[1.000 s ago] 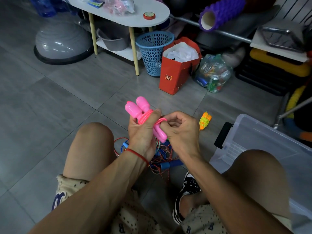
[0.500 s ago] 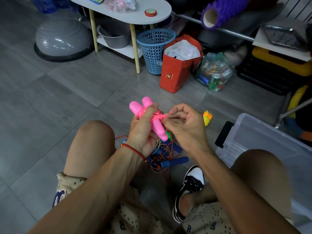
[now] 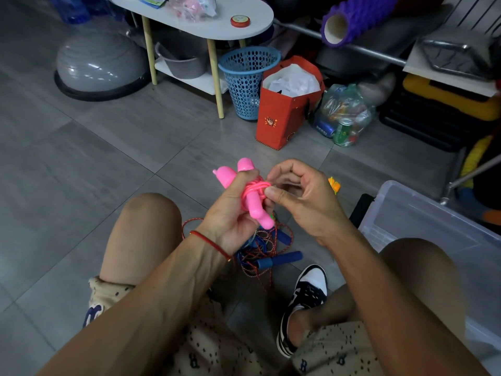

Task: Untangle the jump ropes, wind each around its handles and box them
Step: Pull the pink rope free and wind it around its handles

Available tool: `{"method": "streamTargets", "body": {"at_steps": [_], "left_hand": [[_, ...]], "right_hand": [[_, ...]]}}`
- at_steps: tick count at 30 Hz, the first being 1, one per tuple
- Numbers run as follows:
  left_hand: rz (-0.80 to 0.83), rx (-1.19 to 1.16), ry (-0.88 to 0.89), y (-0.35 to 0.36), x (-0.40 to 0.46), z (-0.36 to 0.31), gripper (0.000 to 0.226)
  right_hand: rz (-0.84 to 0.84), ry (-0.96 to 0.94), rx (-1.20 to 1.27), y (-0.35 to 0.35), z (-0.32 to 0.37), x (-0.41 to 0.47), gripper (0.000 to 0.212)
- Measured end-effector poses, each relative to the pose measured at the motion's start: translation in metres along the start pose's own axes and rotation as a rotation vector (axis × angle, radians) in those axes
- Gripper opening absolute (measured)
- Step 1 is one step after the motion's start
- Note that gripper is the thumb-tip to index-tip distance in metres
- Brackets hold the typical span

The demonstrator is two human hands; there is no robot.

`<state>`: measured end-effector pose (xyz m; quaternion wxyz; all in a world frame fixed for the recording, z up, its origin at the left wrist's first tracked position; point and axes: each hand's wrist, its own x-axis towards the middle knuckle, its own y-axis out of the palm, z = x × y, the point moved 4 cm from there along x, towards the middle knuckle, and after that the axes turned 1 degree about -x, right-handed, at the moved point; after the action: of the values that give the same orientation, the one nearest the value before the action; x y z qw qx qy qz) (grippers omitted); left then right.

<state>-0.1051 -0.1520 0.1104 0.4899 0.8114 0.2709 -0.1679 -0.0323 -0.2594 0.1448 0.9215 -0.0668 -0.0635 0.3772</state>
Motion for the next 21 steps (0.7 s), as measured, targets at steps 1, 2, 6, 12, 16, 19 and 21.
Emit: {"method": "streamTargets", "body": {"at_steps": [1,2,6,12,16,19,21], "left_hand": [[-0.007,0.008,-0.002,0.001,0.000,0.000,0.026],[-0.017,0.018,0.000,0.001,0.001,0.001,0.026],[-0.073,0.022,0.022,-0.002,0.002,0.003,0.030],[-0.109,0.028,0.057,-0.006,0.003,0.003,0.030],[-0.097,0.022,0.077,-0.008,0.006,0.001,0.035],[-0.076,0.037,0.078,-0.009,0.006,0.001,0.035],[-0.050,0.055,0.075,-0.010,0.005,0.001,0.039]], "right_hand": [[-0.034,-0.012,-0.006,0.001,0.001,-0.001,0.018],[-0.068,-0.022,-0.010,0.001,0.001,-0.001,0.017],[-0.172,-0.020,-0.074,0.007,0.000,-0.005,0.016],[-0.227,-0.069,-0.179,0.009,-0.003,-0.004,0.015],[-0.236,-0.107,-0.326,0.011,-0.002,-0.006,0.017],[-0.186,-0.151,-0.374,0.013,-0.001,-0.005,0.018],[-0.151,-0.163,-0.356,0.012,-0.002,-0.004,0.018]]}}
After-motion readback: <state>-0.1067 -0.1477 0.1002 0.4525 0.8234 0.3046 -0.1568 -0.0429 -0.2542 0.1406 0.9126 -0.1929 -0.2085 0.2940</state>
